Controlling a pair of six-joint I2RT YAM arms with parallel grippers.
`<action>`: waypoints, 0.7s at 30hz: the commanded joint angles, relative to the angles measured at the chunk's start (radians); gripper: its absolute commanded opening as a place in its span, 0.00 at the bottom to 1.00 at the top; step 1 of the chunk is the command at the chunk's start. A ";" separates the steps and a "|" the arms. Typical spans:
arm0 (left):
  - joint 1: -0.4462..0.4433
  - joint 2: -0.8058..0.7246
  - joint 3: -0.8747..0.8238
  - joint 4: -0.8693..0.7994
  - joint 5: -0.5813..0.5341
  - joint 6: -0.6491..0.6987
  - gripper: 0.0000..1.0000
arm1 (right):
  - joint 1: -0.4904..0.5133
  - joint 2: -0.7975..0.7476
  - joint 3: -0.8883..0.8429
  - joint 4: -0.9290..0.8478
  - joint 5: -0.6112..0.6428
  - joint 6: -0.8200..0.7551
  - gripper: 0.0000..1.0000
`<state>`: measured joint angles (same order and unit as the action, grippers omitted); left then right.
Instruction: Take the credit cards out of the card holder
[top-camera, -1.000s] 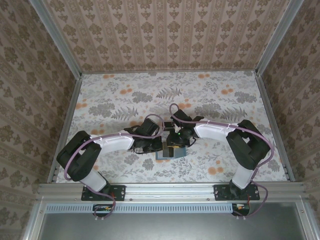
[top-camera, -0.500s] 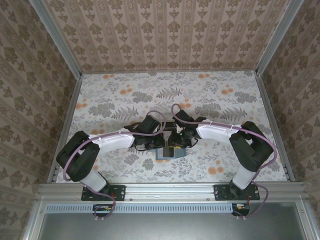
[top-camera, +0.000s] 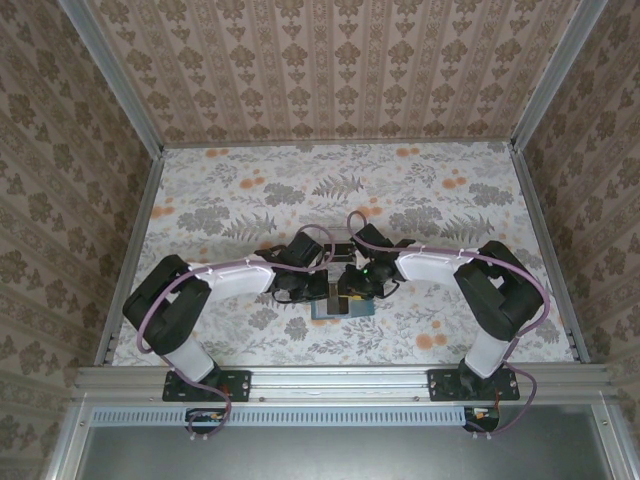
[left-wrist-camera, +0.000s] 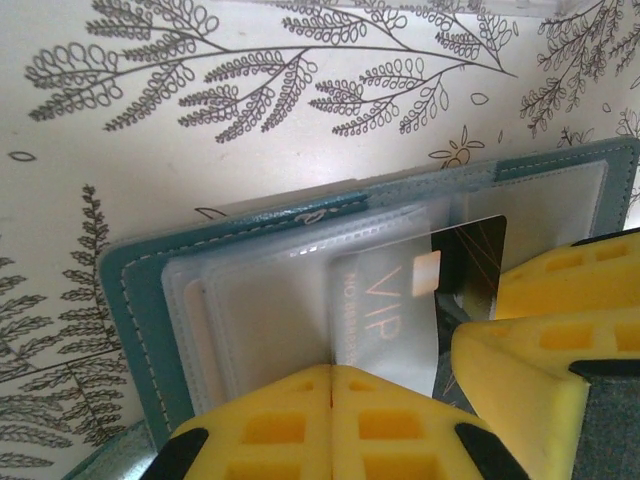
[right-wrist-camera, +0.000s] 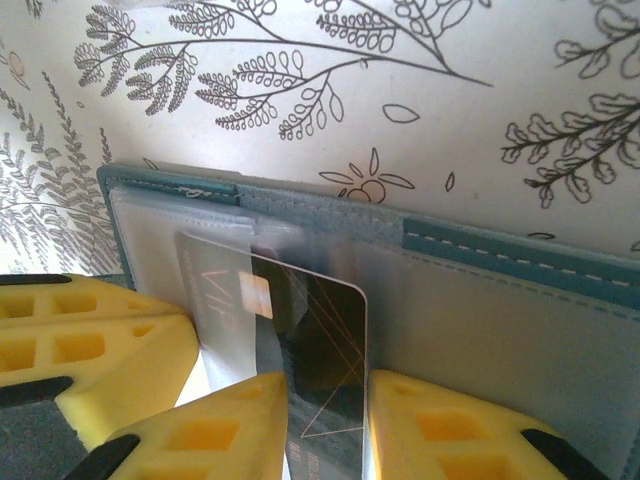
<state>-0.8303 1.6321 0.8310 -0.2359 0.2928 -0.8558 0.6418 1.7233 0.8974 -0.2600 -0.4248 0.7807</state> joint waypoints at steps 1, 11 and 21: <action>0.001 0.038 0.004 -0.094 -0.006 0.037 0.08 | -0.007 -0.025 -0.027 0.060 -0.059 0.031 0.27; 0.002 0.046 0.014 -0.109 -0.014 0.047 0.08 | -0.018 -0.071 -0.041 0.067 -0.063 0.031 0.15; 0.009 0.017 0.007 -0.109 -0.023 0.046 0.08 | -0.053 -0.115 -0.017 -0.110 0.029 -0.073 0.10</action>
<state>-0.8295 1.6417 0.8471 -0.2588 0.2920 -0.8333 0.6037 1.6333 0.8688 -0.2619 -0.4603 0.7578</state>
